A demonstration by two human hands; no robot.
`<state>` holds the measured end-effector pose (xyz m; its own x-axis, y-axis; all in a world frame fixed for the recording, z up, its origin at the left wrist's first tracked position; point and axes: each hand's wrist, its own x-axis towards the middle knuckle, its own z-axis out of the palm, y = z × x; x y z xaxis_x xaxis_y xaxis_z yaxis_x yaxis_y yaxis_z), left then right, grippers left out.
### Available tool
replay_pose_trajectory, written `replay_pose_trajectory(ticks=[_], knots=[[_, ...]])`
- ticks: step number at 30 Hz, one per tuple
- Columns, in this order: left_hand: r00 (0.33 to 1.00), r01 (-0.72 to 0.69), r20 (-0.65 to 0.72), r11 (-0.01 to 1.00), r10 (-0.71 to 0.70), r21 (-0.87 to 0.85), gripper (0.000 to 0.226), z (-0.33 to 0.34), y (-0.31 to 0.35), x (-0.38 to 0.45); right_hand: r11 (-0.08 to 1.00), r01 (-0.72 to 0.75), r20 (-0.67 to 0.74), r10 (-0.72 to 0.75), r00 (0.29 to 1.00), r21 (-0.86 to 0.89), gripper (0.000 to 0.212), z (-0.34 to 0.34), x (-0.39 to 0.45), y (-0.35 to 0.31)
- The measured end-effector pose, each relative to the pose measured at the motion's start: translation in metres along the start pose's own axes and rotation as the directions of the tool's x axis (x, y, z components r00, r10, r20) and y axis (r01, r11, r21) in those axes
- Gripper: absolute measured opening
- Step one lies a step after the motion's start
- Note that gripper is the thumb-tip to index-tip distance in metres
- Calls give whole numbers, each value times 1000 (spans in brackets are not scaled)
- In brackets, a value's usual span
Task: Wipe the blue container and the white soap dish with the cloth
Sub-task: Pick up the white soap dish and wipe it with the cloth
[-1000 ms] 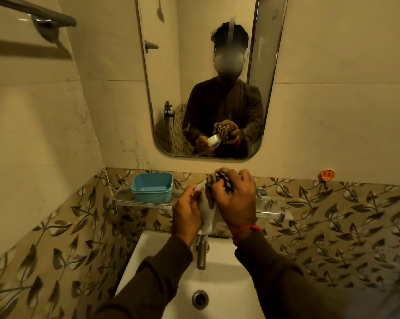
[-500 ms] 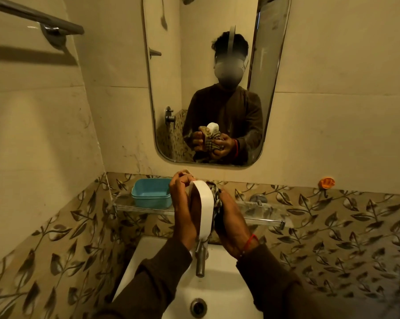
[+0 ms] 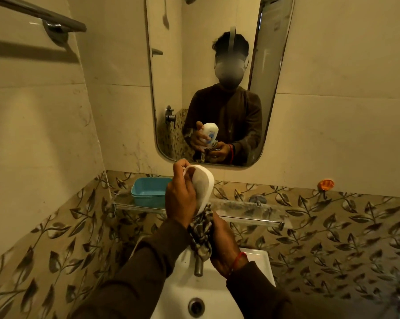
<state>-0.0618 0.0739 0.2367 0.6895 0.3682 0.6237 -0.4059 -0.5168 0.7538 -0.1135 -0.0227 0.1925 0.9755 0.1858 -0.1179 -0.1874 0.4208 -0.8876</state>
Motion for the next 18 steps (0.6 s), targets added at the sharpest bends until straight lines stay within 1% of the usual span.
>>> replay_pose_trajectory(ticks=[2,4,5,7,9,11,13,14,15,16,18], knots=[[998,-53,37,986,47,158,25,-4,-6,8,998,62,-27,-62,998,-19,39,-2,1,-3],[987,-105,142,961,70,256,32,-7,-9,9,992,130,-45,-129,991,12,38,-4,-1,-14],[979,-122,192,950,68,288,35,-9,-10,7,986,156,-43,-154,987,53,40,-5,1,-21],[973,-137,220,942,70,307,34,-10,-16,3,973,200,-117,-188,975,111,45,-10,6,-36],[971,-121,232,942,48,312,30,-11,-17,0,963,236,-196,-208,958,130,38,-18,9,-47],[963,-91,271,942,0,322,26,-11,-19,-2,958,238,-211,-203,956,159,34,-30,7,-53],[945,-47,321,943,-64,328,21,-10,-22,0,964,164,-209,-119,971,209,35,-37,3,-54],[938,-47,340,944,-71,326,19,-8,-26,1,971,116,-215,-70,974,207,39,-39,1,-54],[931,-51,357,943,-74,329,17,-6,-27,2,982,81,-226,-41,973,170,43,-41,2,-51],[928,-64,366,943,-64,327,16,-4,-29,4,995,56,-243,-34,969,82,47,-43,3,-47],[921,-99,387,943,-34,318,15,-1,-31,7,982,33,-290,-86,953,-184,48,-49,6,-37]])
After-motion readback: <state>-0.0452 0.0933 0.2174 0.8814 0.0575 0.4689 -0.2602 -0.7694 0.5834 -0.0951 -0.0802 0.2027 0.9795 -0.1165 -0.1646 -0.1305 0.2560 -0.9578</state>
